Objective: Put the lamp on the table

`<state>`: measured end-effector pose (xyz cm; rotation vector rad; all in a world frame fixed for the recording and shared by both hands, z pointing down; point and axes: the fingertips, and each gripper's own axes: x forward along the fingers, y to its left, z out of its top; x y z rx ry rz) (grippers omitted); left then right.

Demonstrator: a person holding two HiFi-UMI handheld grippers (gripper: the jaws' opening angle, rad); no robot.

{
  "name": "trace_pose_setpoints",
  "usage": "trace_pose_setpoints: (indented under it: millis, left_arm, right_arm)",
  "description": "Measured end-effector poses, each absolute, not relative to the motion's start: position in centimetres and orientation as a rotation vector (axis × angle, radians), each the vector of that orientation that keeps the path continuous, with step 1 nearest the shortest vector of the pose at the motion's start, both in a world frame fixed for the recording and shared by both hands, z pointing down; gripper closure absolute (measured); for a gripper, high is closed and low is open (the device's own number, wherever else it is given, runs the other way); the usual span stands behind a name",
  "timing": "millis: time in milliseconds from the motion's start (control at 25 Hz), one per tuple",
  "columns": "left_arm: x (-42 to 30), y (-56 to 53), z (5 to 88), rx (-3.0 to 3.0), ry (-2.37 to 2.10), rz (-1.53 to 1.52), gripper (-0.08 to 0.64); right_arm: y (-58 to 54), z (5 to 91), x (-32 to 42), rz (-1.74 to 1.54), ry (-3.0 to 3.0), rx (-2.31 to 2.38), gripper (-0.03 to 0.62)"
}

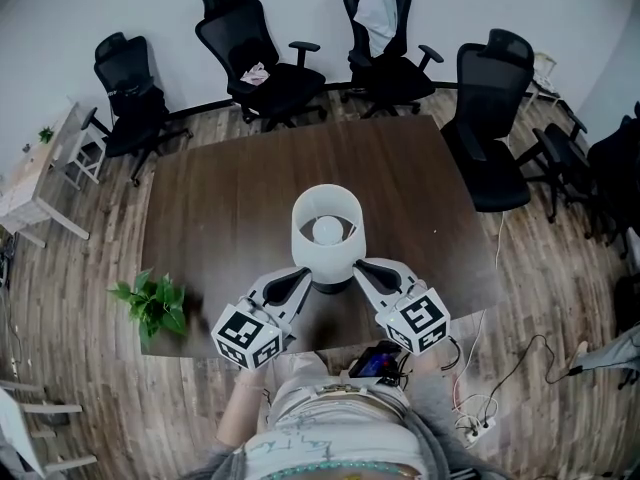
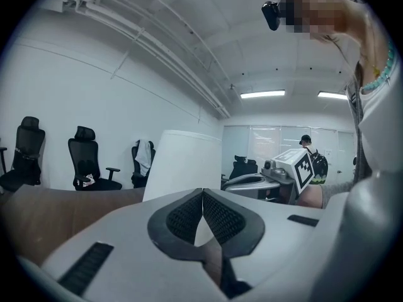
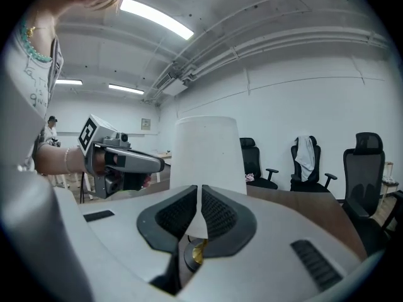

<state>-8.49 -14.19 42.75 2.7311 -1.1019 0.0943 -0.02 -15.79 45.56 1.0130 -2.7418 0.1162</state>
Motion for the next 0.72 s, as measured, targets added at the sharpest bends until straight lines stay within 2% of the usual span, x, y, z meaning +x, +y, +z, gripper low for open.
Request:
trace_pose_setpoints:
  millis: [720]
  left_arm:
    - [-6.1, -11.8, 42.3, 2.699, -1.174, 0.105, 0.549]
  right_arm:
    - [-13.3, 44.5, -0.8, 0.147, -2.794, 0.889, 0.572]
